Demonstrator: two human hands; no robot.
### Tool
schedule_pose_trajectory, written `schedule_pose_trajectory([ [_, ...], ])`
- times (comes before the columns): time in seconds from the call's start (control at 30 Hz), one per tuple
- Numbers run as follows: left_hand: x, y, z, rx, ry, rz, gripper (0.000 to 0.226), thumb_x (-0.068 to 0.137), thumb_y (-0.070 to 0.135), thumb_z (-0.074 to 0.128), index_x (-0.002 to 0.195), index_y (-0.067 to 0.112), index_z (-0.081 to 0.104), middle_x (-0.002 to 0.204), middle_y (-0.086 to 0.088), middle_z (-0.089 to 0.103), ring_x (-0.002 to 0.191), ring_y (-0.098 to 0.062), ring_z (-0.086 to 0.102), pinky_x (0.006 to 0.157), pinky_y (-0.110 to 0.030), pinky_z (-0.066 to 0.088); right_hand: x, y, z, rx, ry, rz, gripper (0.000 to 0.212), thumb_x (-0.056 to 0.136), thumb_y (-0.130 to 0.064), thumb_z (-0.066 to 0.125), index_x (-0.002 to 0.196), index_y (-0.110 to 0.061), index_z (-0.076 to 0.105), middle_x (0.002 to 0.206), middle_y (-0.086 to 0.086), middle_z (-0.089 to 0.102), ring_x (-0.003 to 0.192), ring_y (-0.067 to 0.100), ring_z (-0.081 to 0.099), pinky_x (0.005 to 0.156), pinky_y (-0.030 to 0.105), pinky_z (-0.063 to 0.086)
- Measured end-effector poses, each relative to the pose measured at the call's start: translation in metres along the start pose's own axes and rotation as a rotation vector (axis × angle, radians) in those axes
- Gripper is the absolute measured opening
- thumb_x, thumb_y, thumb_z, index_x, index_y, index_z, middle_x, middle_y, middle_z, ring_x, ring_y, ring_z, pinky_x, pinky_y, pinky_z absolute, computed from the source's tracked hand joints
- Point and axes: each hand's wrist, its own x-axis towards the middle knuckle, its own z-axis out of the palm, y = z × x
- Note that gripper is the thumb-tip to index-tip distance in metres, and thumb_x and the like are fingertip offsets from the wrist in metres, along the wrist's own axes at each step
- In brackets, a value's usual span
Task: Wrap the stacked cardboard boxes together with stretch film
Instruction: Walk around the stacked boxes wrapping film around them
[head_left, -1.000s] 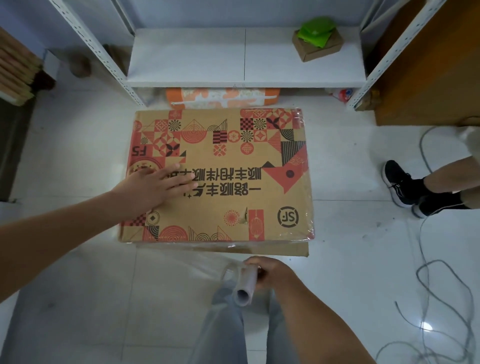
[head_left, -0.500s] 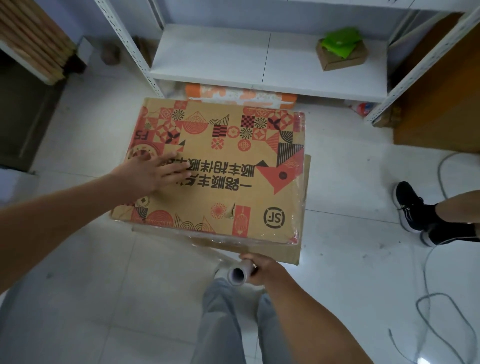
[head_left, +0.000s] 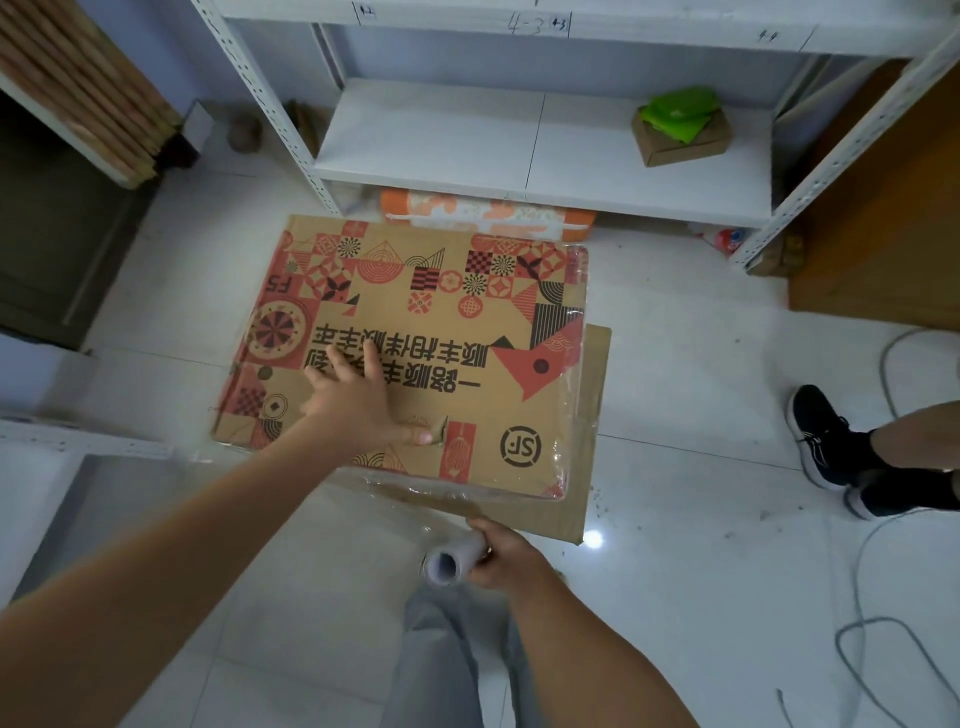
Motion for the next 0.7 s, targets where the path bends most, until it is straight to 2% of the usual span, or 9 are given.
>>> schedule_pose_trajectory([
  [0.07,0.002,0.000,0.001,-0.054,0.003,0.017,0.139,0.055,0.081,0.059,0.146,0.015,-0.023,0.154,-0.026,-0.015,0.138,-0.055,-0.003,0.104,-0.060,0.030,-0.006,-0.006,0.000,0.012,0.010,0.021,0.037,0.083,-0.007,0.069,0.115,-0.001,0.051,0.098,0.019,0.059,0.096,0.031,0.060,0.064,0.044,0.052],
  [0.17,0.004,-0.002,0.002,-0.074,0.018,0.032,0.138,0.057,0.078,0.061,0.147,0.014,-0.021,0.153,-0.026,-0.014,0.137,-0.055,-0.003,0.104,-0.060,0.029,-0.012,-0.015,-0.005,0.023,0.006,0.047,0.031,0.085,-0.007,0.067,0.108,0.002,0.050,0.095,0.021,0.057,0.118,0.031,0.054,0.088,0.043,0.047],
  [0.3,0.009,-0.002,-0.002,-0.030,0.036,0.053,0.136,0.060,0.077,0.061,0.147,0.009,-0.017,0.152,-0.031,-0.009,0.140,-0.050,-0.002,0.105,-0.058,0.029,-0.009,-0.021,-0.011,0.036,0.004,0.037,0.034,0.083,0.001,0.055,0.117,0.003,0.049,0.094,0.022,0.057,0.086,0.035,0.056,0.078,0.041,0.050],
  [0.33,0.009,-0.002,-0.002,-0.020,0.035,0.058,0.136,0.060,0.077,0.061,0.147,0.008,-0.017,0.152,-0.032,-0.008,0.140,-0.050,-0.002,0.106,-0.058,0.029,-0.006,-0.024,-0.013,0.043,-0.016,0.038,0.036,0.080,0.002,0.052,0.115,0.004,0.050,0.093,0.022,0.056,0.083,0.034,0.055,0.067,0.040,0.055],
  [0.37,0.010,-0.002,-0.002,-0.014,0.031,0.059,0.136,0.060,0.077,0.061,0.147,0.008,-0.017,0.152,-0.033,-0.008,0.140,-0.051,-0.001,0.106,-0.058,0.028,-0.007,-0.027,-0.015,0.030,-0.024,0.022,0.030,0.080,0.001,0.048,0.109,0.007,0.051,0.091,0.022,0.056,0.081,0.033,0.054,0.054,0.039,0.057],
  [0.4,0.010,-0.002,-0.002,-0.008,0.030,0.060,0.135,0.061,0.077,0.061,0.147,0.007,-0.016,0.151,-0.033,-0.007,0.140,-0.051,0.000,0.106,-0.058,0.028,-0.007,-0.029,-0.016,0.011,-0.037,0.019,0.020,0.085,-0.001,0.044,0.101,0.008,0.052,0.088,0.020,0.056,0.079,0.032,0.054,0.048,0.038,0.056],
  [0.5,0.011,-0.003,-0.002,0.020,0.038,0.072,0.134,0.062,0.077,0.059,0.147,0.006,-0.016,0.151,-0.035,-0.006,0.139,-0.052,0.002,0.107,-0.057,0.027,-0.010,-0.026,-0.012,-0.075,-0.021,0.010,0.015,0.092,-0.011,0.050,0.087,0.003,0.050,0.081,0.017,0.054,0.073,0.029,0.053,0.060,0.042,0.046],
  [0.6,0.014,-0.006,-0.006,0.030,0.038,0.094,0.134,0.061,0.078,0.058,0.147,0.005,-0.015,0.150,-0.037,-0.004,0.139,-0.053,0.003,0.108,-0.057,0.026,-0.011,-0.018,-0.004,-0.127,-0.011,-0.010,0.019,0.089,-0.011,0.063,0.079,0.000,0.050,0.064,0.014,0.061,0.068,0.026,0.052,0.058,0.038,0.043],
  [0.7,0.018,-0.012,-0.010,0.038,0.035,0.109,0.135,0.061,0.079,0.056,0.147,0.004,-0.015,0.149,-0.038,-0.005,0.139,-0.053,0.003,0.108,-0.057,0.025,-0.004,-0.014,0.003,-0.113,0.007,0.024,0.021,0.090,-0.009,0.061,0.075,0.001,0.051,0.044,0.014,0.061,0.068,0.024,0.051,0.061,0.036,0.044],
])
